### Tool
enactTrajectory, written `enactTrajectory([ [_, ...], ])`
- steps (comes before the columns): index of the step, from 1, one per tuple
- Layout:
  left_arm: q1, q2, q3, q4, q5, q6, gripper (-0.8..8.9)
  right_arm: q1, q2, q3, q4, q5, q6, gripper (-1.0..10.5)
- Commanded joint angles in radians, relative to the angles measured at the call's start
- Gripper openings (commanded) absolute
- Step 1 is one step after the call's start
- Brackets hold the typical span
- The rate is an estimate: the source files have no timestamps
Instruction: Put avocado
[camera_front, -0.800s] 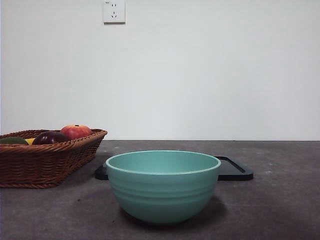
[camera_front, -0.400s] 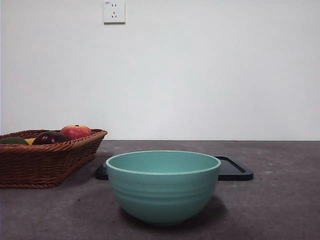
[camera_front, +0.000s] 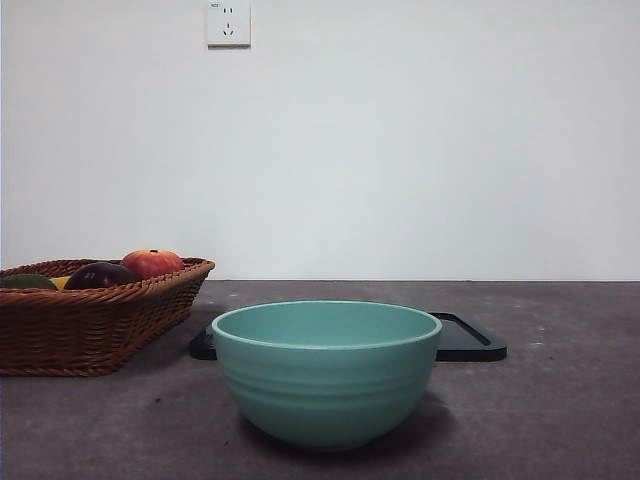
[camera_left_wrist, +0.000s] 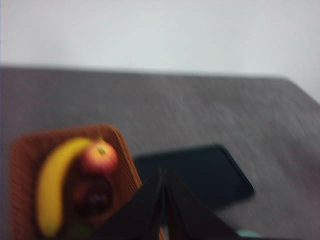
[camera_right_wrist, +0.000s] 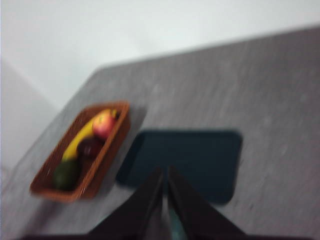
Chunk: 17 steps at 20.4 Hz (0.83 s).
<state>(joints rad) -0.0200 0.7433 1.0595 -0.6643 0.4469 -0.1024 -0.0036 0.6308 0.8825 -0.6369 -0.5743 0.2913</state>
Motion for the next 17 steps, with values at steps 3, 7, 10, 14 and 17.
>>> enactTrajectory([
  [3,-0.041,0.072,0.021,-0.057,0.026,0.028,0.09,0.063,0.067,0.018,-0.065,-0.011,-0.093,0.1],
  [7,-0.082,0.119,0.021,-0.114,0.03,0.076,0.09,0.123,0.114,0.018,-0.084,0.007,-0.129,0.1],
  [10,-0.111,0.143,0.021,-0.148,0.072,0.132,0.09,0.164,0.139,0.018,-0.084,0.015,-0.15,0.1],
  [14,-0.144,0.165,0.021,-0.177,0.178,0.181,0.09,0.213,0.153,0.018,-0.08,0.025,-0.159,0.1],
  [17,-0.146,0.167,0.021,-0.181,0.179,0.181,0.11,0.215,0.152,0.018,-0.082,0.026,-0.166,0.1],
])
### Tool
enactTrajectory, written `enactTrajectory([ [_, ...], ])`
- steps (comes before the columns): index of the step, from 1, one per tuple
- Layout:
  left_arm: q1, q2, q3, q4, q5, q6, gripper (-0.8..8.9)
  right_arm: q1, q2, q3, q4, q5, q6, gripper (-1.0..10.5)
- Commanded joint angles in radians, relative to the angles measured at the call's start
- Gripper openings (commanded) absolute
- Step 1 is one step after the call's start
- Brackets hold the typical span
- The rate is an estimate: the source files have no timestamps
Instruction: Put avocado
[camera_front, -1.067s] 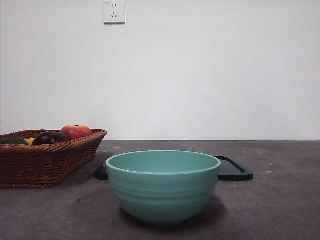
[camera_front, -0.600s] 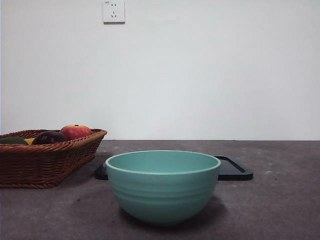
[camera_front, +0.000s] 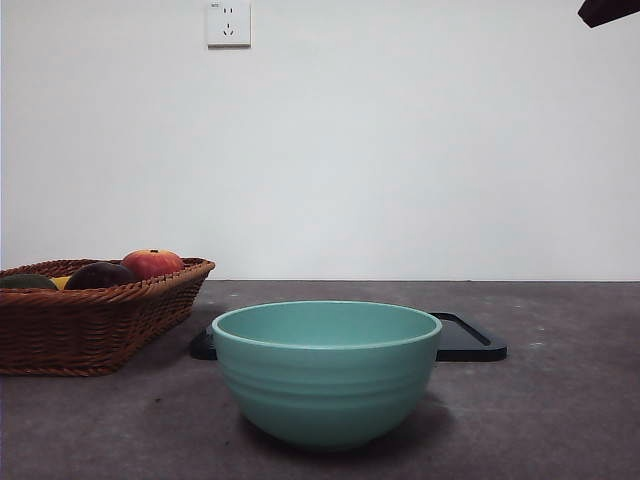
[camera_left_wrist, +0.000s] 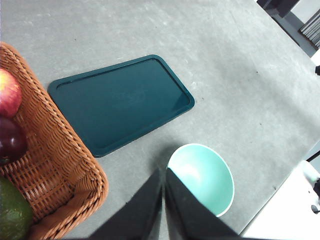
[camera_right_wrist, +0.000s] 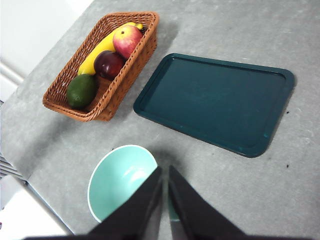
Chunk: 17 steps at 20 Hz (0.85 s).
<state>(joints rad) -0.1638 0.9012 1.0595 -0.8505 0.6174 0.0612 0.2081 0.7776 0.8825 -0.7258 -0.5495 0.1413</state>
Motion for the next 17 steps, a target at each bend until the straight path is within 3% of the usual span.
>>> enactTrajectory([
  [1,-0.002,0.009,0.021,0.005,0.009,0.017,0.39,0.003,0.005,0.018,0.008,0.002,-0.016,0.1],
  [2,-0.002,0.01,0.021,0.005,0.008,0.017,1.08,0.003,0.005,0.018,0.008,0.008,-0.016,0.2],
  [3,-0.002,0.01,0.021,0.005,0.008,0.017,2.42,0.003,0.005,0.018,0.008,0.021,-0.015,1.4],
  [5,-0.002,0.01,0.021,0.005,0.008,0.013,4.85,0.003,0.005,0.018,0.007,0.058,-0.005,5.0],
  [6,-0.002,0.01,0.021,0.005,0.008,0.003,5.6,0.003,0.005,0.018,0.008,0.061,0.005,6.1],
  [13,-0.002,0.013,0.021,0.0,-0.01,-0.014,5.58,0.004,0.005,0.018,0.008,0.053,0.005,6.5],
  [17,-0.002,0.069,0.021,-0.068,-0.245,-0.103,5.58,0.004,0.005,0.018,0.008,0.052,0.009,6.5],
])
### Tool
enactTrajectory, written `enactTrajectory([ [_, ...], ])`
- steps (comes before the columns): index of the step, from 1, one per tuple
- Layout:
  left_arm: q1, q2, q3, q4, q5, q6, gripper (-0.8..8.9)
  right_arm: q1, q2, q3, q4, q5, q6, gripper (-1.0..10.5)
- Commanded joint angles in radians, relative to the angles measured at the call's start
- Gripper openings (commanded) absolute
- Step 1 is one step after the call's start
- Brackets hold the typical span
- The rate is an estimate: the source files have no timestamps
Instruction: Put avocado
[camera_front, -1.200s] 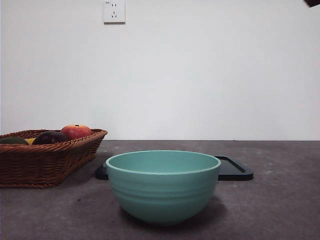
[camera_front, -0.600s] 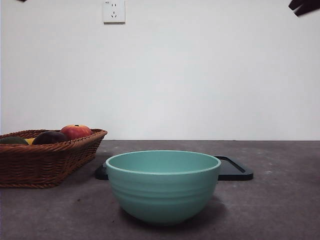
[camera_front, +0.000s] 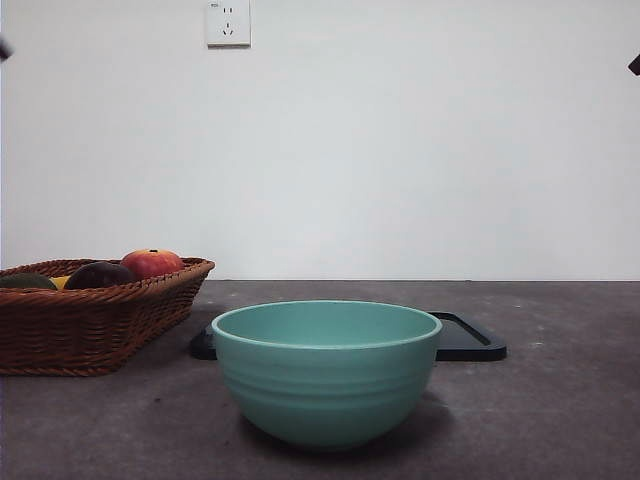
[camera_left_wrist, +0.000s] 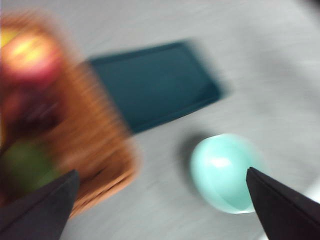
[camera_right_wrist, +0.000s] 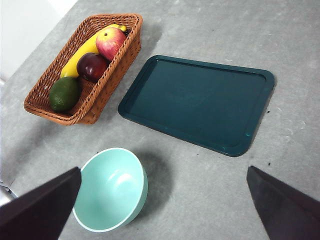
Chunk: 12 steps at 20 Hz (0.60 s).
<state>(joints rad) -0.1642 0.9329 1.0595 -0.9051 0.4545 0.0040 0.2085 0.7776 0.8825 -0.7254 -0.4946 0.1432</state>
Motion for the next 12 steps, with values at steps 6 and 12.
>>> enactTrajectory([
  [6,-0.001,0.286,0.024,-0.002,-0.276,-0.111,5.57,0.004,0.005,0.018,0.023,-0.003,0.015,6.5],
  [12,-0.001,0.538,0.026,0.113,-0.337,-0.148,5.24,0.004,0.005,0.018,0.031,-0.003,0.015,6.5],
])
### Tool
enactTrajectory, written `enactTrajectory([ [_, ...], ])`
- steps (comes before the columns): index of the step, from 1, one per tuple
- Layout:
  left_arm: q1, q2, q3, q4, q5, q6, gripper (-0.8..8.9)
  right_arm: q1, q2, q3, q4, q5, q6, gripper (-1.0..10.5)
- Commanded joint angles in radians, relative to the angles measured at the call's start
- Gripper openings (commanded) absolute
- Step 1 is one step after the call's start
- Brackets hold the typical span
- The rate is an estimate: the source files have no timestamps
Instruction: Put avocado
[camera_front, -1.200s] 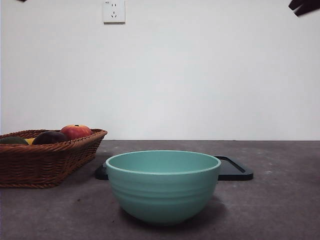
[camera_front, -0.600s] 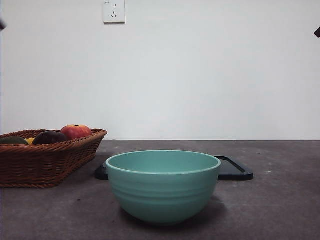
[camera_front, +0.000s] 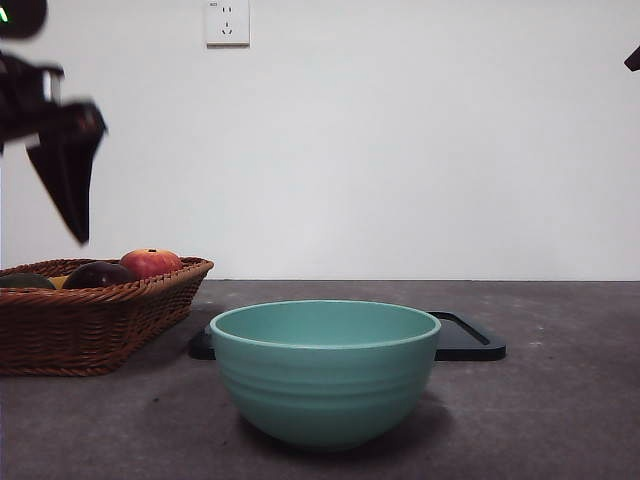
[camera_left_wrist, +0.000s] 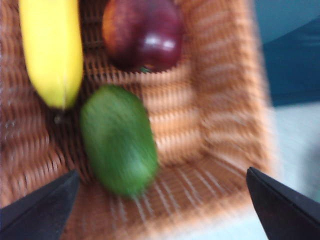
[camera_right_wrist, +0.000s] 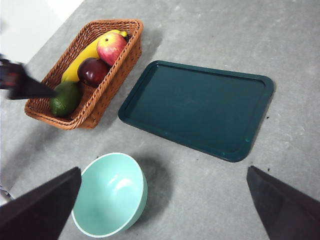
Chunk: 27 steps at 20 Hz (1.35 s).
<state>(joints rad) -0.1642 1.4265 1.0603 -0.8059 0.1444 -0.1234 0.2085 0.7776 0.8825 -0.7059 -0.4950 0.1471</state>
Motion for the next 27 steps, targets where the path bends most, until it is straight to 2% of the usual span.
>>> enactTrajectory([
  [1,-0.001,0.072,0.026,0.021,-0.033,-0.025,5.25,0.004,0.005,0.018,0.011,-0.003,0.011,6.5],
  [10,-0.001,0.228,0.026,0.086,-0.033,-0.035,5.12,0.005,0.005,0.018,0.015,-0.003,0.025,6.5],
  [12,-0.001,0.234,0.026,0.099,-0.033,-0.038,3.97,0.005,0.005,0.018,0.016,-0.003,0.025,6.5],
  [14,-0.001,0.234,0.026,0.094,-0.033,-0.05,2.13,0.005,0.005,0.018,0.016,-0.003,0.025,6.5],
  [16,-0.001,0.234,0.026,0.096,-0.033,-0.05,1.44,0.005,0.005,0.018,0.018,-0.003,0.025,6.5],
  [22,-0.002,0.211,0.119,-0.022,-0.033,-0.047,1.44,0.005,0.005,0.018,0.018,-0.003,0.025,6.5],
  [27,-0.057,0.046,0.192,-0.121,-0.029,-0.063,1.44,0.005,0.005,0.018,0.018,-0.003,0.026,6.5],
])
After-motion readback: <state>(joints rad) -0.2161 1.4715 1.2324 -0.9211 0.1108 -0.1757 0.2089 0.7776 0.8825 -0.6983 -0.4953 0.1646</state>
